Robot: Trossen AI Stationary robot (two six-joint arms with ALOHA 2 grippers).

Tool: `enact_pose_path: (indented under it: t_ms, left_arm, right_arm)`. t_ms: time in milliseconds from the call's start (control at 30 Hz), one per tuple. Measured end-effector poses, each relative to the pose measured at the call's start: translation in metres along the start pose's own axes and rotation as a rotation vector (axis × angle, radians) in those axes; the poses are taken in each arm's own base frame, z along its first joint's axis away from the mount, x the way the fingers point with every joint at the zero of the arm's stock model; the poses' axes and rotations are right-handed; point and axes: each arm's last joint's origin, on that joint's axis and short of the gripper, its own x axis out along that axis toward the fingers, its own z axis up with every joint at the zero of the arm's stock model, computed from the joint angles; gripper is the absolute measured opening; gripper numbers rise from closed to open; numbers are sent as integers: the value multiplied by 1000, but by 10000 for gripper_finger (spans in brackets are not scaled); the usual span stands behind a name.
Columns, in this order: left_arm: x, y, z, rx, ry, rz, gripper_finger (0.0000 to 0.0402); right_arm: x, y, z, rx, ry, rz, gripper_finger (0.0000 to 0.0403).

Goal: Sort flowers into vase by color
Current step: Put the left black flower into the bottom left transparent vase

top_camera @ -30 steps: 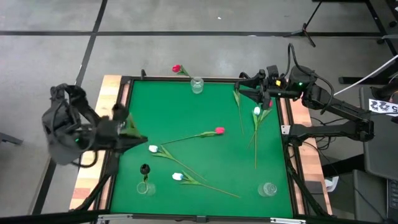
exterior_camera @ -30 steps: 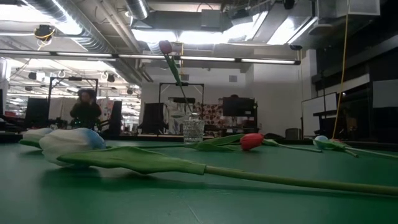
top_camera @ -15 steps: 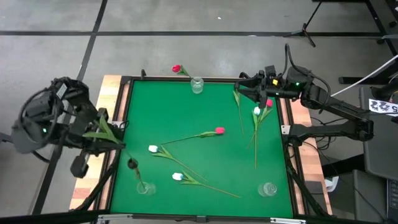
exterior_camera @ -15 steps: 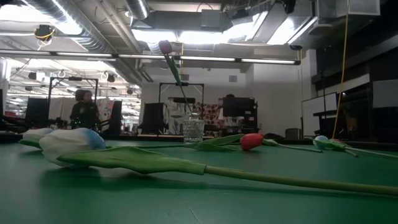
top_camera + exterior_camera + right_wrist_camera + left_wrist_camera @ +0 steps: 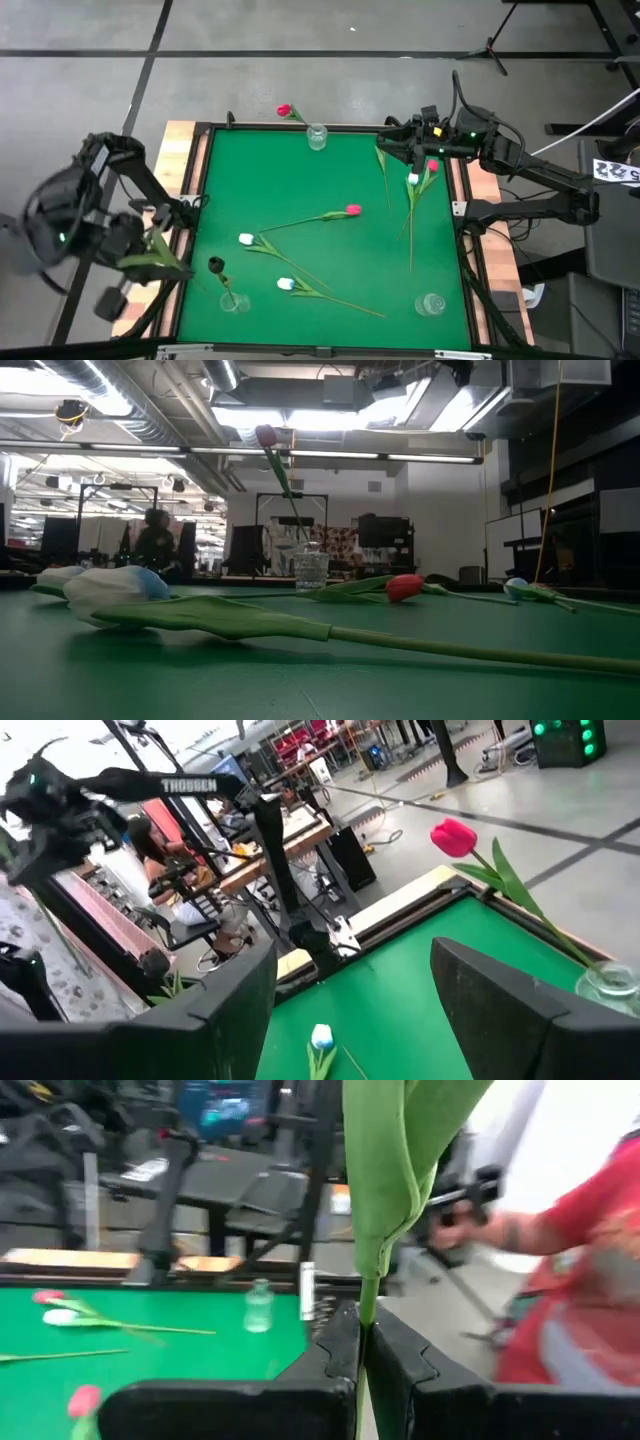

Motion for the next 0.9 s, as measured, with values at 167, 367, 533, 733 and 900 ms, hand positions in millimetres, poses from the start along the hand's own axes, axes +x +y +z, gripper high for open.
enact_pose_path:
  t_ms: [167, 367, 533, 733, 900]
  left_arm:
    - [7, -17, -31, -8, 36, 146, 4]
    - [10, -32, -66, -81, 27, 261, 4]
    - [12, -35, -85, -82, 0, 329, 4]
    - [10, -30, -92, -153, 41, 357, 4]
    - [-2, -12, -74, -137, 32, 337, 4]
  right_arm:
    - [2, -1, -1, 19, 6, -3, 264]
    - [4, -2, -2, 25, 14, -8, 264]
    - [5, -3, -2, 26, 7, -25, 264]
    - [6, -3, -2, 32, 10, -27, 264]
    - [6, -4, -2, 29, 8, -33, 264]
